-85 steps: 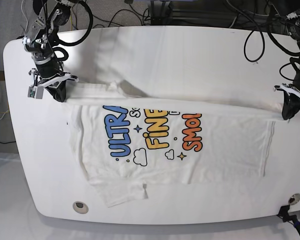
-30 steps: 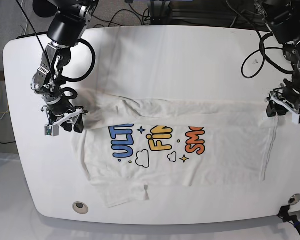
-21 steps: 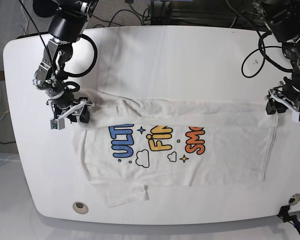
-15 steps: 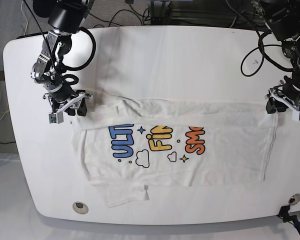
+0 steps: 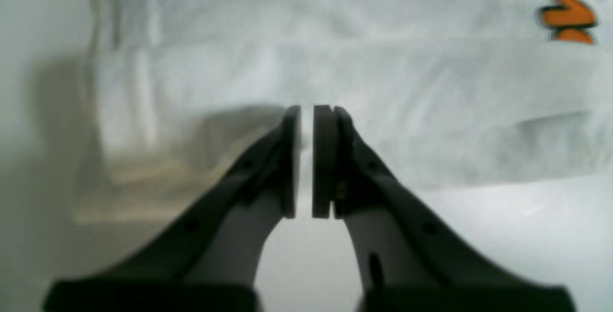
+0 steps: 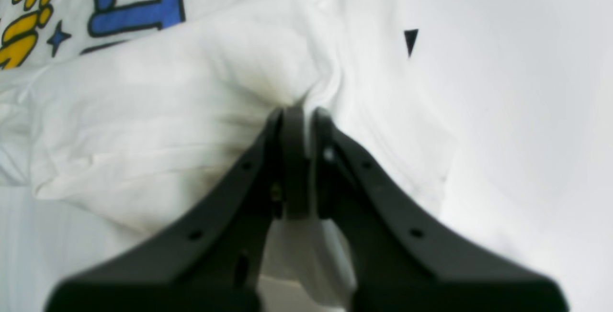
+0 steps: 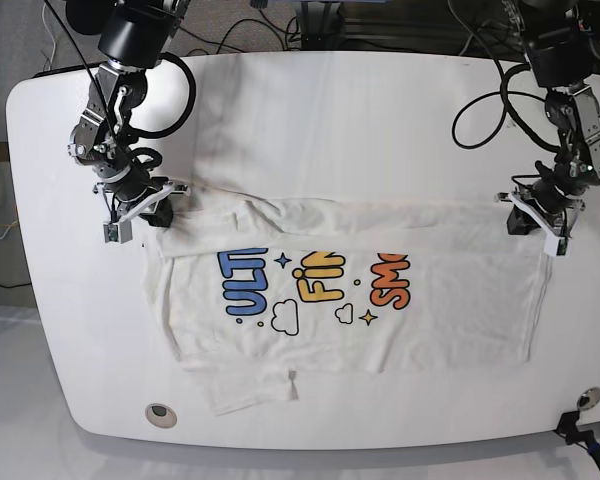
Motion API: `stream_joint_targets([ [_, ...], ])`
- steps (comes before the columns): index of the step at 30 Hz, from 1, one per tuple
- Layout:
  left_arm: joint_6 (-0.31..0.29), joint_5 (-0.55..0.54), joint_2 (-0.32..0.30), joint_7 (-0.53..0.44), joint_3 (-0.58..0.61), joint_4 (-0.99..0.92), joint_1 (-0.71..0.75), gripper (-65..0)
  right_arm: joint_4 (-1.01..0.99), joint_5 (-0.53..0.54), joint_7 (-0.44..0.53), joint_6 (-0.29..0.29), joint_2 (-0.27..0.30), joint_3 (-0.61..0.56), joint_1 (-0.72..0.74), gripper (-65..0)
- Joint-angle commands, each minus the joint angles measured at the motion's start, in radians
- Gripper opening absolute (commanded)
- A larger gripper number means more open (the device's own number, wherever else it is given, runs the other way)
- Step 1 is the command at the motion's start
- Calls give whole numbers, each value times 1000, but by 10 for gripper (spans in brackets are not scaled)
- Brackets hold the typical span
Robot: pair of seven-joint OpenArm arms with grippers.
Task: Fold the T-shirt properly
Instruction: 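Lift the shoulder edges and pull them over toward the hem, then release the fold and move the left gripper back toward the collar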
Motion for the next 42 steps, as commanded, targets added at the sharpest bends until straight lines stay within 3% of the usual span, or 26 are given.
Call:
stream_joint_targets([
  [1,-1,-13,-19,3,21,11,-18,-605,-4,7,18,0,11,-7,8,-649],
  [9,1,-1,-28,50,95,6,67,-611,-1,8,29,0,12,-11,-51,-650],
  [20,20,37,-89,106,184,48,368,-620,40,-3,-2,6,21,-18,-221,-650],
  [26,37,59,-109,108,167,68,511,-625,50,-10,-7,9,36,-21,-324,-650],
  [27,39,58,-109,104,165,71,524,-624,53,-15,-5,8,40,-20,-334,-650],
  [28,-33,-161,-124,-232,156,110,459,-622,68,69,90,33,40,-20,-290,-650],
  [42,-50,-78,-129,-176,-73,127,499,-643,76,66,76,32,42,-12,-291,-650],
])
